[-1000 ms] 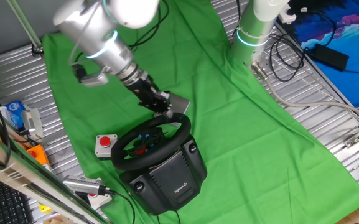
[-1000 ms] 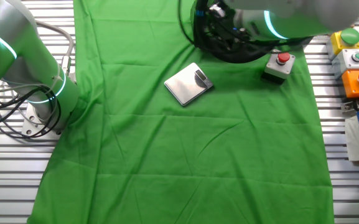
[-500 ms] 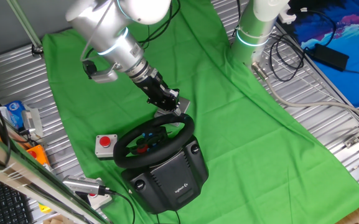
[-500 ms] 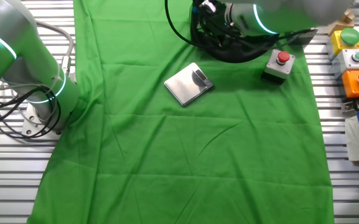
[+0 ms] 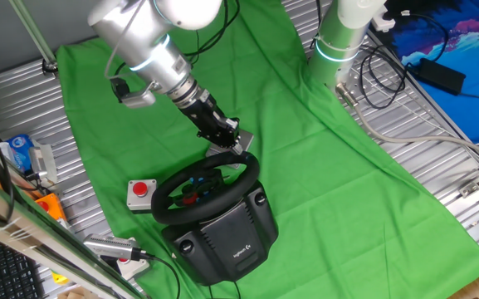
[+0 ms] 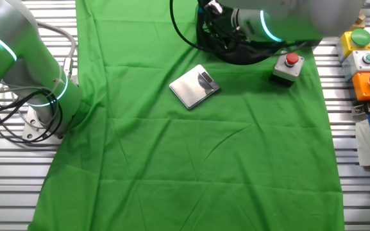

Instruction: Rotate the steering wheel 90 degrees clockwise

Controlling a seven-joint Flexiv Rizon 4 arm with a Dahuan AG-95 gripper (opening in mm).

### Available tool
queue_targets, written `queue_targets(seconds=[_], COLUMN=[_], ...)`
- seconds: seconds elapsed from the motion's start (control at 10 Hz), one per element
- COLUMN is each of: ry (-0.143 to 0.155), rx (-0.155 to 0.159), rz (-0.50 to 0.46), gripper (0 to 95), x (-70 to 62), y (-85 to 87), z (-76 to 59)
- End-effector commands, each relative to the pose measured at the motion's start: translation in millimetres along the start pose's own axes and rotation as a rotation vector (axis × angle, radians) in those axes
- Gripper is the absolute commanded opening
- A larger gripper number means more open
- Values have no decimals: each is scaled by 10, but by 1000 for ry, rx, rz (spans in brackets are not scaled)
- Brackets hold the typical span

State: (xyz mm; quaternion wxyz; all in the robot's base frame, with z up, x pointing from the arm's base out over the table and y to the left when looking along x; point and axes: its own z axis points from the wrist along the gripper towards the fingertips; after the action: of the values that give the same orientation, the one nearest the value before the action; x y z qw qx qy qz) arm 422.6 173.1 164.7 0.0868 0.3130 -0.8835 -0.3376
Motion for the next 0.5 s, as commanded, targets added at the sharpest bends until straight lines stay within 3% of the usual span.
queue_targets(seconds=[0.1,0.5], ry=[-5,-21], rx=[-7,-29], rz=[10,40], gripper=[0,0], x=[-30,-74], y=[25,100], z=[4,-21])
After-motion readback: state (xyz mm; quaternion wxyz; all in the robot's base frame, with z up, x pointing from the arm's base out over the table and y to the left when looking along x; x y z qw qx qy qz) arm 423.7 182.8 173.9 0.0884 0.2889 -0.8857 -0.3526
